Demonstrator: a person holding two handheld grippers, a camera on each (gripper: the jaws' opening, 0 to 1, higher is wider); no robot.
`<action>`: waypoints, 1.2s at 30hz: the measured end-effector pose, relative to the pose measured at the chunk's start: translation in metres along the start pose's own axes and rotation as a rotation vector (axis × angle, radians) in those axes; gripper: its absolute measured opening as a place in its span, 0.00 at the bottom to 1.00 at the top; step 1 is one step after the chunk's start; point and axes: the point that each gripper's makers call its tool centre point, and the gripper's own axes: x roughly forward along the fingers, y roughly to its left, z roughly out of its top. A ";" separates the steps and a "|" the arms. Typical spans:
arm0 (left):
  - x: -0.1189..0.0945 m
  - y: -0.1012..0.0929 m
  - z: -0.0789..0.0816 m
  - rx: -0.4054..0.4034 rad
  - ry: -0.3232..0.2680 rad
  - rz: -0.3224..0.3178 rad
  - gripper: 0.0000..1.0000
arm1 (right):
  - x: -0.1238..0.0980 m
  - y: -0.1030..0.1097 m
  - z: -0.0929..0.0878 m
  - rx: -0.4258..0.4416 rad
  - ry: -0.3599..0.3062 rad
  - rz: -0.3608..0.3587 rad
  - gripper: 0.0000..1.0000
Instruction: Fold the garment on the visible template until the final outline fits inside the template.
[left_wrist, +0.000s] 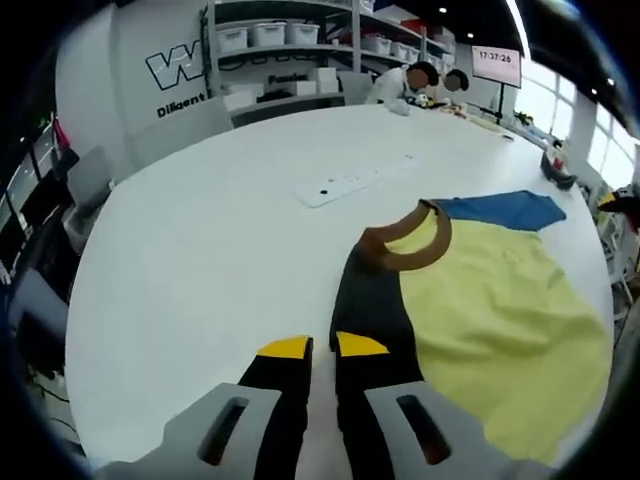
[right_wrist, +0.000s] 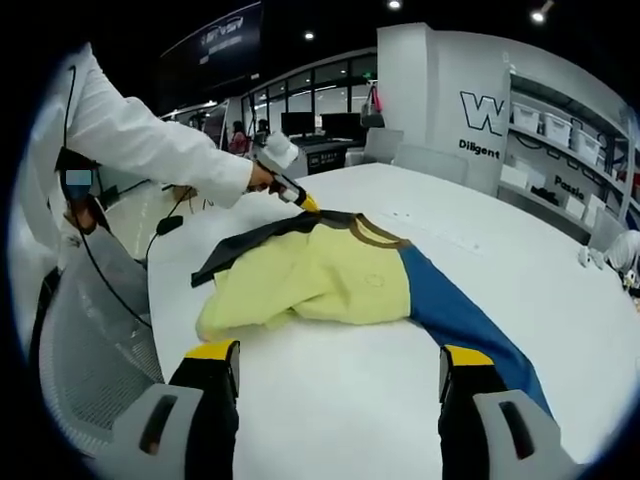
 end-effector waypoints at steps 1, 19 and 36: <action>-0.002 0.001 0.000 -0.002 0.000 0.003 0.07 | 0.001 0.001 0.001 -0.002 -0.002 0.003 0.83; -0.022 -0.028 0.015 -0.017 -0.129 -0.114 0.24 | -0.001 0.007 0.003 -0.007 -0.011 0.009 0.85; -0.073 -0.063 0.002 0.058 -0.169 -0.174 0.26 | 0.000 0.017 0.009 -0.016 -0.036 0.029 0.86</action>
